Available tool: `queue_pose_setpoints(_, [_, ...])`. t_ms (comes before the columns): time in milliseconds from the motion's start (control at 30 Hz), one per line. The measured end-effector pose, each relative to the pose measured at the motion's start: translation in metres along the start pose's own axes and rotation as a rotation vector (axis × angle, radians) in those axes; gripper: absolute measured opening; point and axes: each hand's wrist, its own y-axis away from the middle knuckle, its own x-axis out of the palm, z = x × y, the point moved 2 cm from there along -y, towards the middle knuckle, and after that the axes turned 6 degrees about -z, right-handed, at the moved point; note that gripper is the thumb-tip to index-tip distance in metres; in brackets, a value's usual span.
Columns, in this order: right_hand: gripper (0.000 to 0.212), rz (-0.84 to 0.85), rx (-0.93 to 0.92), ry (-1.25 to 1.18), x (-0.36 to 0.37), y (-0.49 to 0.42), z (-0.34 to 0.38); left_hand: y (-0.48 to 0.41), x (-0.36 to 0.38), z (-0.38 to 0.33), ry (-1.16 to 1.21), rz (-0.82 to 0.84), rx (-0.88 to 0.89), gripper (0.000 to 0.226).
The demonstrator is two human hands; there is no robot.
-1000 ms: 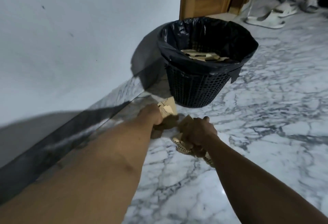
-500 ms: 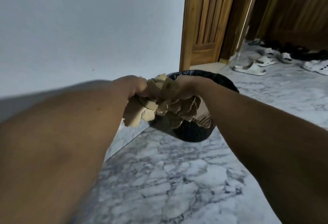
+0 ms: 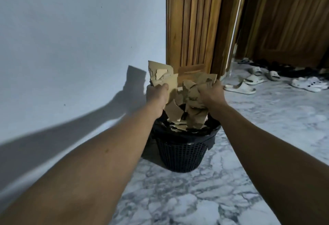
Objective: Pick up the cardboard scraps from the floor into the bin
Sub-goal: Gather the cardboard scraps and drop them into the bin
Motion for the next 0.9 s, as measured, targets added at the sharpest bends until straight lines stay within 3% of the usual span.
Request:
queue_pose_setpoints(67, [0.056, -0.023, -0.027, -0.058, 0.003, -0.004, -0.015, -0.001, 0.011, 0.014, 0.000, 0.010, -0.023, 0.026])
queue_pose_setpoints(200, [0.020, 0.031, -0.017, -0.068, 0.009, 0.005, -0.026, -0.011, 0.018, 0.035, -0.050, 0.068, -0.033, 0.043])
queue_pose_setpoints(267, [0.014, 0.048, -0.026, 0.001, 0.009, 0.002, -0.038, -0.017, 0.020, 0.044, -0.110, 0.091, -0.054, 0.048])
queue_pose_setpoints(300, [0.016, 0.062, -0.031, 0.026, 0.009, 0.000, -0.043, -0.019, 0.020, 0.047, -0.165, 0.101, -0.076, 0.062])
queue_pose_setpoints(367, [0.043, 0.107, -0.028, 0.114, 0.010, -0.005, -0.052, -0.021, 0.019, 0.053, -0.326, 0.152, -0.070, 0.092])
queue_pose_setpoints(433, [0.074, 0.124, 0.000, 0.271, 0.009, -0.006, -0.055, -0.020, 0.019, 0.057, -0.624, 0.202, 0.094, 0.110])
queue_pose_setpoints(467, [0.079, 0.119, -0.004, 0.339, 0.009, -0.008, -0.058, -0.021, 0.018, 0.059, -0.771, 0.216, 0.213, 0.115])
queue_pose_setpoints(567, [0.070, 0.143, -0.049, 0.507, 0.006, -0.008, -0.064, -0.017, 0.020, 0.065, -1.076, 0.301, 0.382, 0.098])
queue_pose_setpoints(633, [0.051, 0.250, -0.059, 0.645, 0.008, -0.005, -0.067, -0.015, 0.024, 0.075, -1.237, 0.470, 0.302, 0.067])
queue_pose_setpoints(700, [0.023, 0.390, -0.117, 0.844, 0.012, 0.000, -0.069, -0.006, 0.026, 0.081, -1.401, 0.674, 0.316, 0.031])
queue_pose_setpoints(733, [0.022, 0.441, -0.138, 0.931, 0.015, 0.004, -0.070, -0.001, 0.028, 0.083, -1.445, 0.757, 0.358, 0.020])
queue_pose_setpoints(800, [0.032, 0.490, -0.084, 1.058, 0.021, 0.005, -0.079, 0.005, 0.032, 0.083, -1.453, 0.837, 0.440, 0.028])
queue_pose_setpoints(900, [0.030, 0.607, -0.031, 1.190, 0.033, 0.004, -0.098, 0.004, 0.035, 0.084, -1.416, 0.846, 0.317, 0.034])
